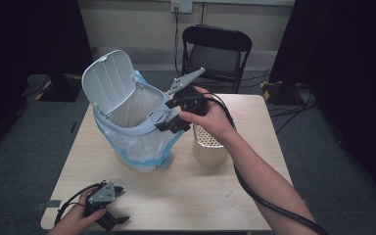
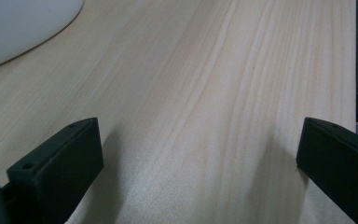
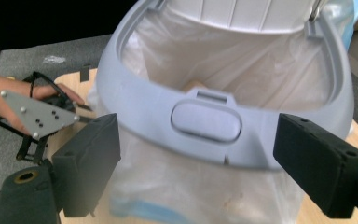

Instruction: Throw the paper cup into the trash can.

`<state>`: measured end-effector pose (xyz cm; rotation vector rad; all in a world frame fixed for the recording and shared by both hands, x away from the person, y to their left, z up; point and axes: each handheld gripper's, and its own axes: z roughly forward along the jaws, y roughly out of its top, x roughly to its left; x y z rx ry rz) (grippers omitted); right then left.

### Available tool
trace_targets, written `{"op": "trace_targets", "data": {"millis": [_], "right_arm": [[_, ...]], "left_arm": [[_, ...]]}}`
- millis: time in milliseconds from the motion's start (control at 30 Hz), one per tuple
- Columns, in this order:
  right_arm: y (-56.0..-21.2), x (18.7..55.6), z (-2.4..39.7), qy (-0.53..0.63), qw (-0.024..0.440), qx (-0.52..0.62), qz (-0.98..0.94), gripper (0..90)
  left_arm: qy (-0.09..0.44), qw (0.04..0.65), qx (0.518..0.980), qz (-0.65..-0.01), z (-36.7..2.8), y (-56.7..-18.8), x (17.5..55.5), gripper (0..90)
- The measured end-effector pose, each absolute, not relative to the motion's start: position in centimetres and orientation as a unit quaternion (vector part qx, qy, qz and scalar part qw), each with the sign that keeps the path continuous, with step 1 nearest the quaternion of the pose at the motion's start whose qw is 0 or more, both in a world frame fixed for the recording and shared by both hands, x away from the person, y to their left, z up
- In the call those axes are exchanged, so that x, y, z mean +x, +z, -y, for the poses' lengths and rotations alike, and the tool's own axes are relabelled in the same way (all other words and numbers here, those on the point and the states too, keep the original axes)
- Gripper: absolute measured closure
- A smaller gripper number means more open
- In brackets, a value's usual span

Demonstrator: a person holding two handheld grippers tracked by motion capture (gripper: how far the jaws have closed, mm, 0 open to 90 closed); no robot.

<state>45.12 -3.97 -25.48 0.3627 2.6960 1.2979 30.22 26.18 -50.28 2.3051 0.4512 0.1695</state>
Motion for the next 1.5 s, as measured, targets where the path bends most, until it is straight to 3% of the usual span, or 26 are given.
{"op": "trace_targets", "data": {"millis": [633, 1500], "right_arm": [[-27.7, 42.9, 7.3, 0.433, 0.057, 0.129, -0.890, 14.2], [-33.5, 40.8, 10.0, 0.417, 0.056, 0.135, -0.897, 14.5]], "left_arm": [[0.068, 0.384, 0.903, -0.177, -26.2, -50.3, 30.2, 0.0], [0.066, 0.385, 0.903, -0.179, -26.2, -50.3, 30.2, 0.0]]}}
